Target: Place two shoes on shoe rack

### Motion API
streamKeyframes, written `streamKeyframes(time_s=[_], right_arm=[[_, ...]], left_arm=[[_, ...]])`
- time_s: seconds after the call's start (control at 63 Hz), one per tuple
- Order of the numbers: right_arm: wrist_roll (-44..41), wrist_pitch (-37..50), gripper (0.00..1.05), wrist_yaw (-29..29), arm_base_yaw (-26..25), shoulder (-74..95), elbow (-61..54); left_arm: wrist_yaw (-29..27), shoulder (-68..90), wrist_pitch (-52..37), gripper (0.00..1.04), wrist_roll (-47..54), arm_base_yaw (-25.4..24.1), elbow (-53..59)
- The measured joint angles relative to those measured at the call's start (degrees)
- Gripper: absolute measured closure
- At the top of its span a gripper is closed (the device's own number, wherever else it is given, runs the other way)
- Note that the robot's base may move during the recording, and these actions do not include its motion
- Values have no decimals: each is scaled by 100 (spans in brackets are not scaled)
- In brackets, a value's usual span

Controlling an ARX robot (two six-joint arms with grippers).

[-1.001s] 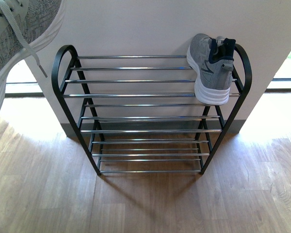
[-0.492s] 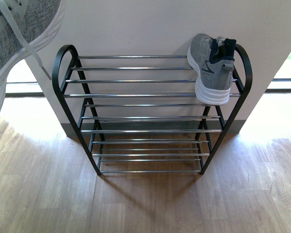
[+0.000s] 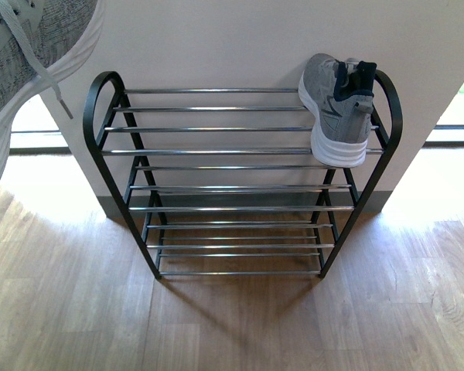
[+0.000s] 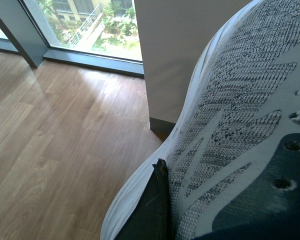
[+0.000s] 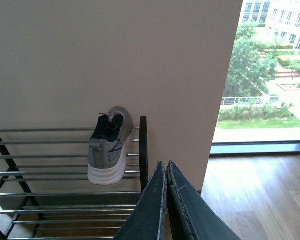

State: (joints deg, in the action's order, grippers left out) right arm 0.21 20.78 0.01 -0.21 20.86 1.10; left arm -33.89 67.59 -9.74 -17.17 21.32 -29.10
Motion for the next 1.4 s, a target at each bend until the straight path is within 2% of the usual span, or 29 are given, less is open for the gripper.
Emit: streamKeyframes(time_s=[0.62,0.731,1.175,1.398], right_arm=[[0,-1097,103,0,7,-1106,0],[-2,-2004,103,0,11,-1888,2],[-4,-2068,103,0,11,-2050,2],[-4,-2068,67,0,11,-2052,2]], left_arm=[[0,0,0,103,0,0,0],[0,0,0,103,0,0,0],[0,0,0,103,0,0,0],[-2,0,0,103,0,0,0]])
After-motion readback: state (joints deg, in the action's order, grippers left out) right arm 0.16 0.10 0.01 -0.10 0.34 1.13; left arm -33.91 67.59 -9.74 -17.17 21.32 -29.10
